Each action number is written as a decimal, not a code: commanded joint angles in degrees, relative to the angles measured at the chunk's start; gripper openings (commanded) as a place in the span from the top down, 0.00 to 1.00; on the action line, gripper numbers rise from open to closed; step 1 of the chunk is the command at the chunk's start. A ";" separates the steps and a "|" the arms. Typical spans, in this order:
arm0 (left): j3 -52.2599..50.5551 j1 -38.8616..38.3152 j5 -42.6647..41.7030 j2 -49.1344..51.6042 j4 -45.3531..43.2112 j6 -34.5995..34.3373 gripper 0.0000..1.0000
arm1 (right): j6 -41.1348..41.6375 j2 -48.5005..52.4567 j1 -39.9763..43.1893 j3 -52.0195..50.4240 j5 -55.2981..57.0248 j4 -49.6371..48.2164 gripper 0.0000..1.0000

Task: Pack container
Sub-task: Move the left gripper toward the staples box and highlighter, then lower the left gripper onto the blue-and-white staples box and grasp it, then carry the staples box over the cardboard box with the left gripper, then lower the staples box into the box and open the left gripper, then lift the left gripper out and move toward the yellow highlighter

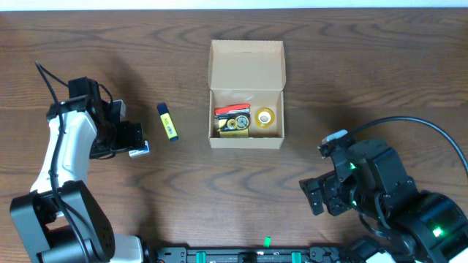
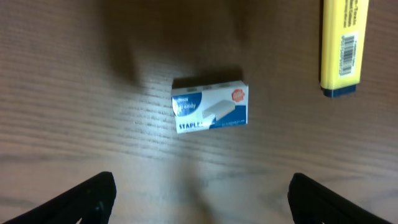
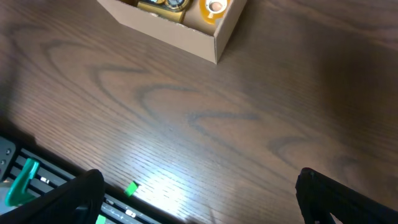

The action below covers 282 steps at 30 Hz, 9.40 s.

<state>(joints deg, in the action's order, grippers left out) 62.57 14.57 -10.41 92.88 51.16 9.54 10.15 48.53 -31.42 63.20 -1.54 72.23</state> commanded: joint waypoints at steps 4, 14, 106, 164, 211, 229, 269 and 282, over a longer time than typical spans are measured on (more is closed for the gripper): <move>-3.28 -0.35 1.73 -0.07 -7.02 1.14 0.08 | 0.07 -0.15 -0.39 -0.11 0.00 0.02 0.01; -3.32 -5.97 4.00 4.68 -9.77 0.44 0.08 | 0.07 -0.15 -0.39 -0.11 0.00 0.02 0.01; 12.79 -9.46 4.50 7.19 -1.44 -21.59 0.80 | 0.07 -0.15 -0.39 -0.11 0.00 0.02 0.01; 25.05 -52.76 -7.37 13.97 -10.95 -34.21 0.73 | 0.07 -0.15 -0.39 -0.11 0.00 0.04 0.01; 24.92 -54.40 -6.16 14.84 -9.42 -35.34 0.44 | 0.07 -0.15 -0.39 -0.11 0.00 0.02 0.01; 25.22 -53.11 -6.16 14.80 -9.09 -35.54 0.41 | 0.07 -0.15 -0.39 -0.11 0.00 0.02 0.01; 41.75 -28.61 15.85 14.23 18.73 -32.65 0.53 | 0.07 -0.15 -0.39 -0.11 0.00 0.02 0.01; 23.63 -15.43 -0.57 14.25 7.48 -14.84 0.48 | 0.07 -0.15 -0.39 -0.11 0.00 0.02 0.01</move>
<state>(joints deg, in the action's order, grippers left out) 90.00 -1.04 -5.48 107.20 60.51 -8.54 10.15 48.53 -31.42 63.20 -1.54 72.18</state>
